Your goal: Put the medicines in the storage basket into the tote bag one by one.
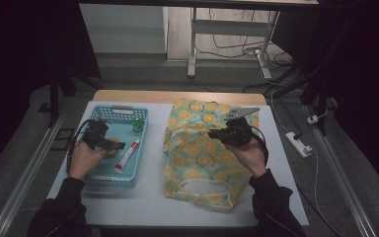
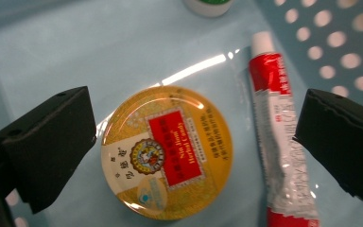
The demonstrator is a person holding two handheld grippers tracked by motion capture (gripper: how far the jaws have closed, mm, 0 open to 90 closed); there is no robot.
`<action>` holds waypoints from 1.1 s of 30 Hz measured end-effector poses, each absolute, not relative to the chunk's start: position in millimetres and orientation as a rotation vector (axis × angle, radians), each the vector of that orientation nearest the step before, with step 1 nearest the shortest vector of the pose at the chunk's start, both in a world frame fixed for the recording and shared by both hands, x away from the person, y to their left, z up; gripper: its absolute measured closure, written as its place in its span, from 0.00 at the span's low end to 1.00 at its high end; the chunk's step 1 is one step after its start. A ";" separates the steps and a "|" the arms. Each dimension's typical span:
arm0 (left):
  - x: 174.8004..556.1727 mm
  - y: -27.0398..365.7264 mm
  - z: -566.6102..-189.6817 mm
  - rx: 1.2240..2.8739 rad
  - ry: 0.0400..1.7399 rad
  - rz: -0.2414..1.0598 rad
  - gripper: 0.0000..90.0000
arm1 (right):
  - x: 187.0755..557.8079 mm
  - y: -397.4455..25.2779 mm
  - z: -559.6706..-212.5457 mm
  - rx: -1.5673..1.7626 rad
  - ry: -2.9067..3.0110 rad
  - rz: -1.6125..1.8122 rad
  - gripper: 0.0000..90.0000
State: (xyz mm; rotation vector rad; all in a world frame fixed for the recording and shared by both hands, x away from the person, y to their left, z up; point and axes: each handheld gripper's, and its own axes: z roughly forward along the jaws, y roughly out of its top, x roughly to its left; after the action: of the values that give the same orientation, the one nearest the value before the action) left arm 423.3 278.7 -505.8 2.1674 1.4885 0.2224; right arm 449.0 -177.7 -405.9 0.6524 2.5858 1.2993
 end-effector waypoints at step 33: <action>431.8 273.3 -513.3 2.241 1.671 0.140 0.22 | 449.3 -178.5 -406.3 0.655 2.587 1.302 1.00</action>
State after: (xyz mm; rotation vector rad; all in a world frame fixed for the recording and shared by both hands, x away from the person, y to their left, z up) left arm 431.8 273.3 -513.3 2.2408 1.6710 0.1399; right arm 449.3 -178.5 -406.3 0.6546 2.5870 1.3022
